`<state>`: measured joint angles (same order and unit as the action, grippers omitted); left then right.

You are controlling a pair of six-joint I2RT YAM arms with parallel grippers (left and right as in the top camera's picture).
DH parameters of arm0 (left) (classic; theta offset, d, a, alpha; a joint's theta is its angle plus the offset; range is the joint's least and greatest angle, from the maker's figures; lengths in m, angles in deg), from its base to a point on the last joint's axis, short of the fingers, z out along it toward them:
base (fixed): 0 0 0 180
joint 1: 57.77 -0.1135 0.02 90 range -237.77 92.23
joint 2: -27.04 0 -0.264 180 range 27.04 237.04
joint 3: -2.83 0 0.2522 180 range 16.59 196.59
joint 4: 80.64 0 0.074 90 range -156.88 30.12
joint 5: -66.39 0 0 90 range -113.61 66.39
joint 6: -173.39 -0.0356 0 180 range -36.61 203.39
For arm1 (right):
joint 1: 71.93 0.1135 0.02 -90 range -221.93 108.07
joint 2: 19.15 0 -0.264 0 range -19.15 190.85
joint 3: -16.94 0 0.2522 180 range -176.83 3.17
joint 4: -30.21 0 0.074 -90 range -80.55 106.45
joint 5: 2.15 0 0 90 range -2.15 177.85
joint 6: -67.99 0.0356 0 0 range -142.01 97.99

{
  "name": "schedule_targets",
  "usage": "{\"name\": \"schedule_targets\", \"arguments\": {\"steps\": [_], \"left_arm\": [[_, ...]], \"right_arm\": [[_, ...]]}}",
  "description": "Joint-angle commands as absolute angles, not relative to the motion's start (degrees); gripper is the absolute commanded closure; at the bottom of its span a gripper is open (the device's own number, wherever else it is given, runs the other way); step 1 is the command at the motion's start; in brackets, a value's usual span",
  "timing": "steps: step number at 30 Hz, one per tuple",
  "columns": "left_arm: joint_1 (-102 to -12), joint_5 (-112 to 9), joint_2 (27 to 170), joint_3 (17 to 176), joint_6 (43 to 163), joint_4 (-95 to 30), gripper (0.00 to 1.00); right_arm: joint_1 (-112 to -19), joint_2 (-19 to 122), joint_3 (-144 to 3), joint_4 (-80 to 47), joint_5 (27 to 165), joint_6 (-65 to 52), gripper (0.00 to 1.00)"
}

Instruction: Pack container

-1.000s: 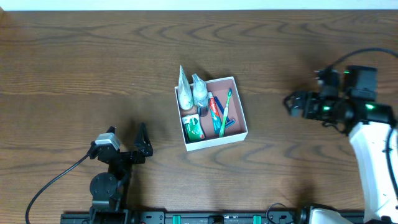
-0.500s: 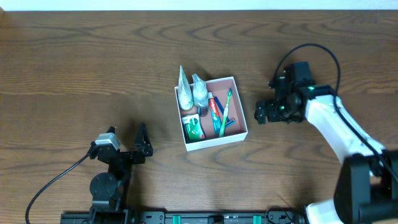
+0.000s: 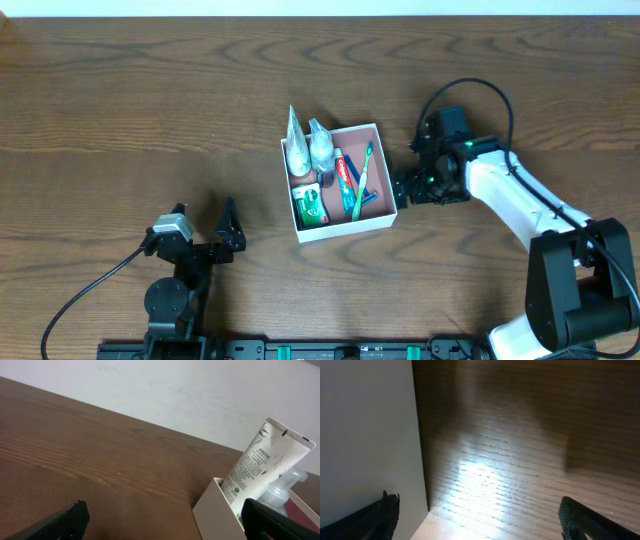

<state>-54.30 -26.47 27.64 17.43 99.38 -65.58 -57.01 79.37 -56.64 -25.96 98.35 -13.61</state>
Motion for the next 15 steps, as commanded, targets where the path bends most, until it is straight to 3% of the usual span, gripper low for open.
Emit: {"name": "schedule_targets", "arguments": {"steps": [1, 15], "left_arm": [[-54.6, -26.6, 27.3, 16.8, 98.0, -63.1, 0.02], [-54.6, -26.6, 27.3, 16.8, 98.0, -63.1, 0.02]], "right_arm": [[-56.5, 79.3, -57.0, -26.4, 98.6, -11.3, 0.01], [-53.4, 79.3, -57.0, -26.2, 98.5, -5.0, 0.01]]}}
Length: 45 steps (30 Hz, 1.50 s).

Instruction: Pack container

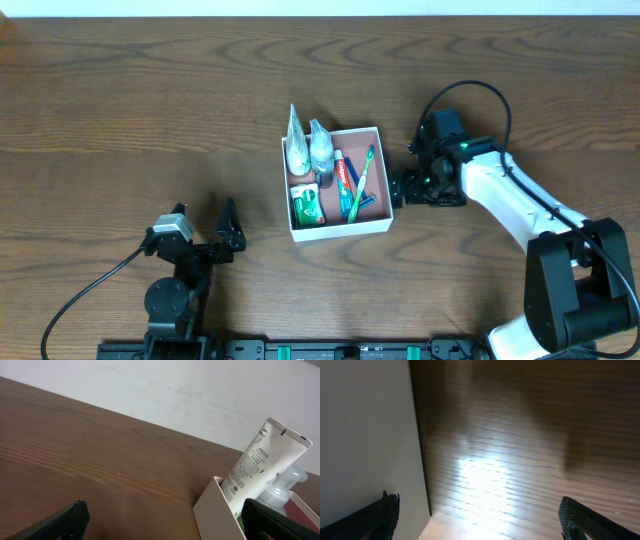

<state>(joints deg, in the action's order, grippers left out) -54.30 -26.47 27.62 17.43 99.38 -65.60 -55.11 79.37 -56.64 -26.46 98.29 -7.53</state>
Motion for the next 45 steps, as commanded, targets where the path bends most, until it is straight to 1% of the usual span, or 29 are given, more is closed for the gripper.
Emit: {"name": "schedule_targets", "arguments": {"steps": [1, 10, 17, 24, 33, 35, 37, 41, 45], "left_arm": [[-54.6, -26.6, 27.3, 16.8, 98.0, -63.1, 0.02], [-54.6, -26.6, 27.3, 16.8, 98.0, -63.1, 0.02], [-54.6, -26.6, 27.3, 16.8, 98.0, -63.1, 0.02], [-54.6, -26.6, 27.3, 16.8, 98.0, -63.1, 0.02], [-54.6, -26.6, 27.3, 16.8, 98.0, -63.1, 0.02], [-54.6, -26.6, 27.3, 16.8, 98.0, -63.1, 0.02], [-54.6, -26.6, 27.3, 16.8, 98.0, -63.1, 0.02], [-54.6, -26.6, 27.3, 16.8, 98.0, -63.1, 0.02], [-54.6, -26.6, 27.3, 16.8, 98.0, -63.1, 0.02]], "right_arm": [[-53.1, 79.3, -57.0, -26.1, 98.1, -4.8, 0.01], [-52.5, 79.3, -57.0, -26.1, 95.5, -3.8, 0.01], [-54.6, 75.8, -59.0, -28.3, 95.0, -5.6, 0.01], [-55.9, 68.3, -70.2, -38.9, 91.4, -9.2, 0.01], [-55.8, 57.7, -84.3, -52.1, 89.6, -9.1, 0.01], [-55.8, 55.0, -88.0, -54.5, 88.5, -7.0, 0.01], [-55.8, 52.3, -91.3, -56.1, 88.5, -4.5, 0.01], [-55.8, 45.7, -94.0, -57.0, 87.7, -6.5, 0.01], [-55.8, 39.5, -93.9, -57.0, 81.4, -7.4, 0.01]]}}
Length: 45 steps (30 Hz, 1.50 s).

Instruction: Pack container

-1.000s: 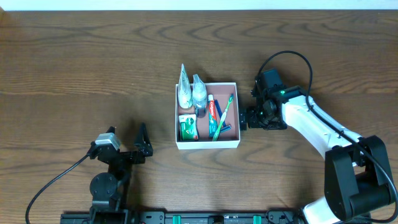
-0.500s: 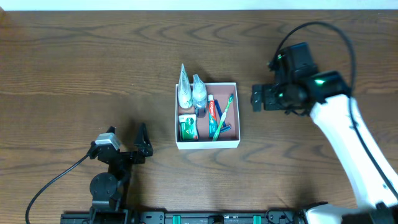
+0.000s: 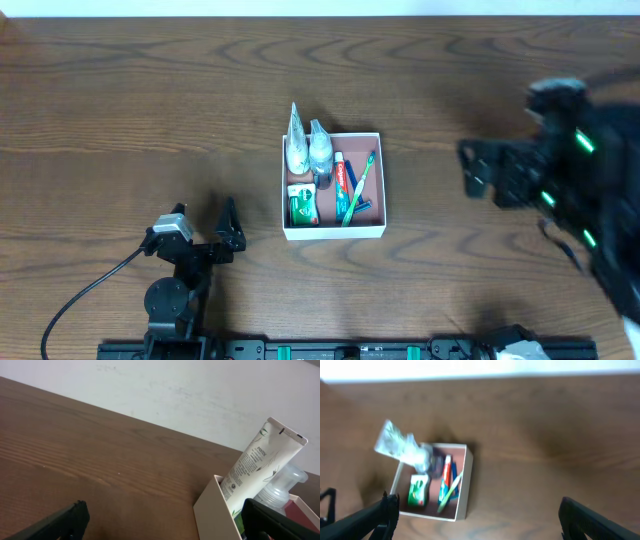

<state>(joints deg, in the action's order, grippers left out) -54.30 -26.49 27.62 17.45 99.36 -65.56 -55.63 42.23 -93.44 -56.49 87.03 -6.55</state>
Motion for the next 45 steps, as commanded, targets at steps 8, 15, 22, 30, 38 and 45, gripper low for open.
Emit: {"name": "schedule_targets", "arguments": {"steps": [8, 15, 22, 30, 38, 45], "left_arm": [[-54.6, -26.6, 27.3, 16.8, 98.0, -63.1, 0.02], [-54.6, -26.6, 27.3, 16.8, 98.0, -63.1, 0.02], [-54.6, -26.6, 27.3, 16.8, 98.0, -63.1, 0.02], [-54.6, -26.6, 27.3, 16.8, 98.0, -63.1, 0.02], [-54.6, -26.6, 27.3, 16.8, 98.0, -63.1, 0.02], [-54.6, -26.6, 27.3, 16.8, 98.0, -63.1, 0.02]], "right_arm": [[-55.8, 30.6, -93.9, -60.1, 69.4, -10.5, 0.01], [-59.7, 23.2, -85.1, -51.9, 65.7, -10.5, 0.01], [-62.5, 6.8, -58.0, -24.1, 70.4, -10.5, 0.01], [-63.6, -4.8, -29.3, 2.2, 75.8, -10.5, 0.01], [-63.7, -11.4, -10.0, 19.2, 78.9, -10.5, 0.01], [-63.7, -15.7, -1.8, 22.8, 80.1, -10.5, 0.01]]}}
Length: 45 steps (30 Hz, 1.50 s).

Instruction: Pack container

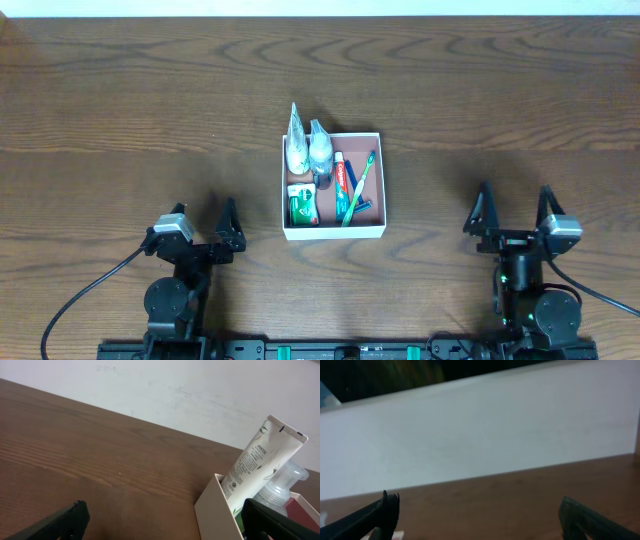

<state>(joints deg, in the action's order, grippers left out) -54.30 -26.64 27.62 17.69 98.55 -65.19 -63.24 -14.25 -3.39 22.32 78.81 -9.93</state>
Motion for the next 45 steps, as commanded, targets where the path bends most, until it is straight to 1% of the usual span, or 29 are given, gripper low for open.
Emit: {"name": "schedule_targets", "arguments": {"steps": [1, 8, 15, 27, 34, 38, 43, 45], "left_arm": [[-54.6, -26.6, 27.3, 16.8, 98.0, -63.1, 0.02], [-54.6, -26.6, 27.3, 16.8, 98.0, -63.1, 0.02], [-54.6, -26.6, 27.3, 16.8, 98.0, -63.1, 0.02], [-54.6, -26.6, 27.3, 16.8, 98.0, -63.1, 0.02], [-54.6, -26.6, 27.3, 16.8, 98.0, -63.1, 0.02], [-54.6, -26.6, 27.3, 16.8, 98.0, -63.1, 0.02], [-54.6, -26.6, 27.3, 16.8, 98.0, -63.1, 0.02], [-54.6, -26.6, 27.3, 16.8, 98.0, -63.1, 0.02]], "right_arm": [[-63.7, -16.0, -1.3, 22.9, 80.6, -10.5, 0.01], [-63.7, -16.4, 2.9, 22.9, 80.8, -10.5, 0.01], [-64.0, -18.3, 2.9, 13.0, 81.9, -10.5, 0.01], [-69.2, -18.9, 2.9, 12.7, 82.4, -12.1, 0.01], [-73.8, -18.9, 2.9, 12.2, 87.5, -19.9, 0.01], [-73.9, -18.9, 2.9, 12.2, 87.5, -20.0, 0.01], [-73.9, -18.9, 2.9, 12.1, 88.2, -25.8, 0.01], [-73.9, -18.9, 2.9, 12.1, 88.1, -26.0, 0.01]]}}
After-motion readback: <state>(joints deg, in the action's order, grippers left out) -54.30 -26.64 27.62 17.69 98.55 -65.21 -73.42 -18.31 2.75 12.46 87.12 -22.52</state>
